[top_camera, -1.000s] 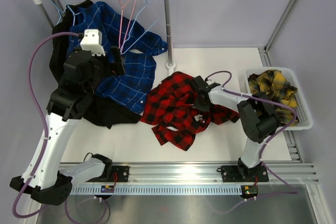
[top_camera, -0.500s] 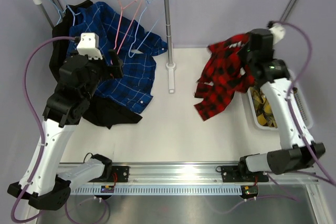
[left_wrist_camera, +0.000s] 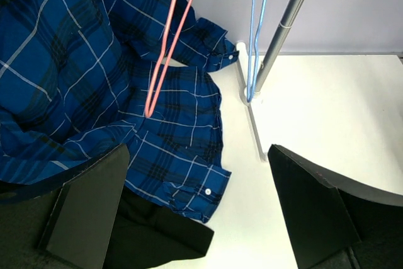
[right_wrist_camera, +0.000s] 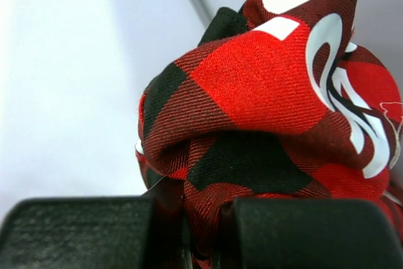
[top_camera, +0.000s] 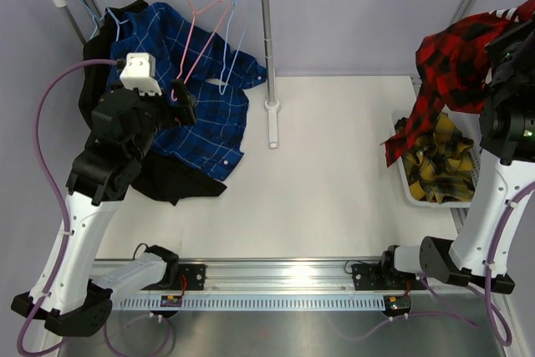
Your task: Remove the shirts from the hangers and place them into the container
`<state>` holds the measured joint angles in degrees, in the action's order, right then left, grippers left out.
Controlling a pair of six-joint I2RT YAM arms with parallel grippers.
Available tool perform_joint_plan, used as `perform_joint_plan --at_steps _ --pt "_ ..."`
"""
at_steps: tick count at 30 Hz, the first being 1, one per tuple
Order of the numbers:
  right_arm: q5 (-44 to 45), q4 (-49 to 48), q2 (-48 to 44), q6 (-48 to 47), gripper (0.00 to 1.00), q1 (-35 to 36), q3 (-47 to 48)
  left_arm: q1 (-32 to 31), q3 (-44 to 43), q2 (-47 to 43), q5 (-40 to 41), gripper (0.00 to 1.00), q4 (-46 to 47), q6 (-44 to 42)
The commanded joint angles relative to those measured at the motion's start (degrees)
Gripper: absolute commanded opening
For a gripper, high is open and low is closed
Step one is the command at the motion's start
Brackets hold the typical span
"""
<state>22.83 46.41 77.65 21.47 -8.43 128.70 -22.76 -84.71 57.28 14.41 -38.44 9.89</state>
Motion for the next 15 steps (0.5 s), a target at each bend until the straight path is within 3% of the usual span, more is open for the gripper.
perform_joint_plan --at_steps 1,8,15 --pt "-3.57 -4.45 0.58 -2.31 0.00 -3.42 -5.44 0.18 -0.46 -0.41 -1.93 0.99 2.75 1.10" --pt "-9.20 -12.48 -2.59 -1.18 0.00 -7.83 -20.06 0.18 0.95 -0.32 -2.63 0.99 2.75 1.53" --pt "-13.51 -14.33 0.48 0.59 0.00 -8.19 -16.04 0.18 0.95 0.38 -3.87 0.99 2.75 2.24"
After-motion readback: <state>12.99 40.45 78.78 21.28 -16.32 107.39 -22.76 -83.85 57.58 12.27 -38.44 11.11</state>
